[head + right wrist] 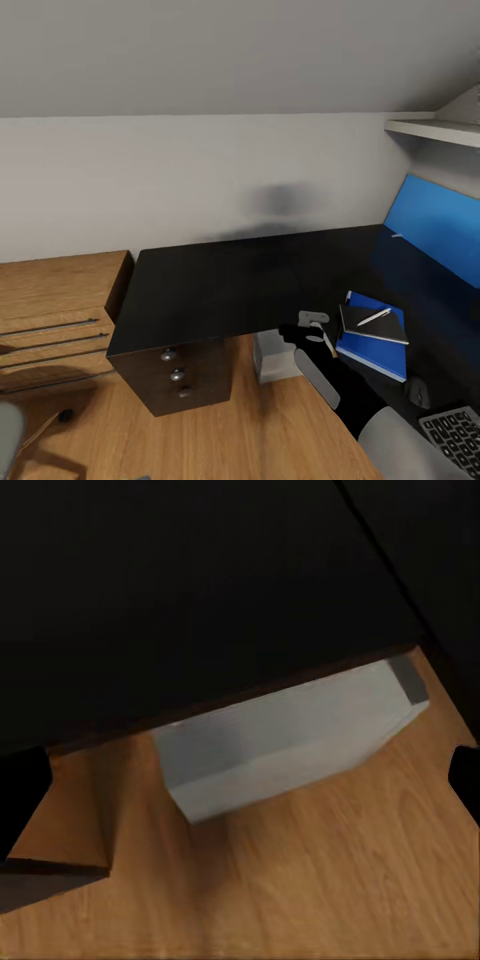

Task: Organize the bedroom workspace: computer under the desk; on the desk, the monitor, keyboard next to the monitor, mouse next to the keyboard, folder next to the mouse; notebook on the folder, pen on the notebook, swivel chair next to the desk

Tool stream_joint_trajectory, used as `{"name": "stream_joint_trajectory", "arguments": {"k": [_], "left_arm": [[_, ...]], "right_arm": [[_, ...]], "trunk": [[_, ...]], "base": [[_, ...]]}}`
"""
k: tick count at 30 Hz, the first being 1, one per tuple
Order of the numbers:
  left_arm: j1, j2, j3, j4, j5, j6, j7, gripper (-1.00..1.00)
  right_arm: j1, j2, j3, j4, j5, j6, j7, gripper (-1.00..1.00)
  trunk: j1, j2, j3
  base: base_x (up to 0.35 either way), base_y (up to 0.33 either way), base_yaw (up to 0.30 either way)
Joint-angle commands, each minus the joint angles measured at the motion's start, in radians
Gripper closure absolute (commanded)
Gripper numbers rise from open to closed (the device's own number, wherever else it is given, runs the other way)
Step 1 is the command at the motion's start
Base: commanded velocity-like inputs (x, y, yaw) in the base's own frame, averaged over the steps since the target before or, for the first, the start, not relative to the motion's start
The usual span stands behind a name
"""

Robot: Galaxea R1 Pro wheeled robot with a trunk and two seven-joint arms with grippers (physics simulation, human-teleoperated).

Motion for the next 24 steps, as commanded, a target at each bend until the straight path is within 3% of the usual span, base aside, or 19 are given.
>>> {"name": "stream_joint_trajectory", "arguments": {"k": [1, 7, 10, 16, 21, 22, 24], "left_arm": [[-0.001, 0.001, -0.009, 0.002, 0.011, -0.006, 0.006, -1.0], [-0.001, 0.001, -0.009, 0.012, 0.011, -0.005, 0.006, -1.0], [-0.001, 0.001, -0.009, 0.014, 0.012, -0.003, 0.006, -1.0], [-0.001, 0.002, -0.009, 0.014, 0.012, -0.002, 0.006, -1.0], [-0.001, 0.001, -0.009, 0.015, 0.012, -0.002, 0.006, -1.0], [-0.001, 0.001, -0.009, 0.016, 0.009, -0.006, 0.006, -1.0], [-0.001, 0.001, -0.009, 0.016, 0.006, -0.009, 0.006, -1.0]], "right_arm": [[-0.001, -0.001, 0.004, -0.002, -0.006, 0.0, -0.008, -1.0], [0.0, 0.0, 0.007, 0.0, -0.007, -0.056, -0.009, -1.0], [0.001, 0.001, 0.041, 0.005, -0.007, -0.104, -0.012, -1.0], [0.002, 0.002, 0.096, 0.006, -0.007, -0.114, -0.013, -1.0], [0.002, 0.002, 0.112, 0.006, -0.007, -0.115, -0.013, -1.0], [0.002, 0.004, 0.182, 0.009, -0.006, -0.143, -0.013, -1.0], [0.002, 0.008, 0.244, 0.032, -0.005, -0.212, -0.013, -1.0]], "trunk": [[-0.001, -0.001, -0.001], [-0.001, -0.001, -0.001], [-0.001, -0.001, -0.001], [-0.001, -0.001, -0.001], [-0.001, -0.001, -0.001], [-0.001, -0.001, -0.001], [-0.001, -0.001, -0.001]], "base": [[-0.335, 0.0, 0.0], [-0.335, 0.0, 0.006], [-0.336, 0.0, 0.184], [-0.336, 0.0, 0.158], [-0.336, 0.0, 0.015], [-0.311, 0.0, 0.121], [-0.163, 0.0, 0.197]]}}
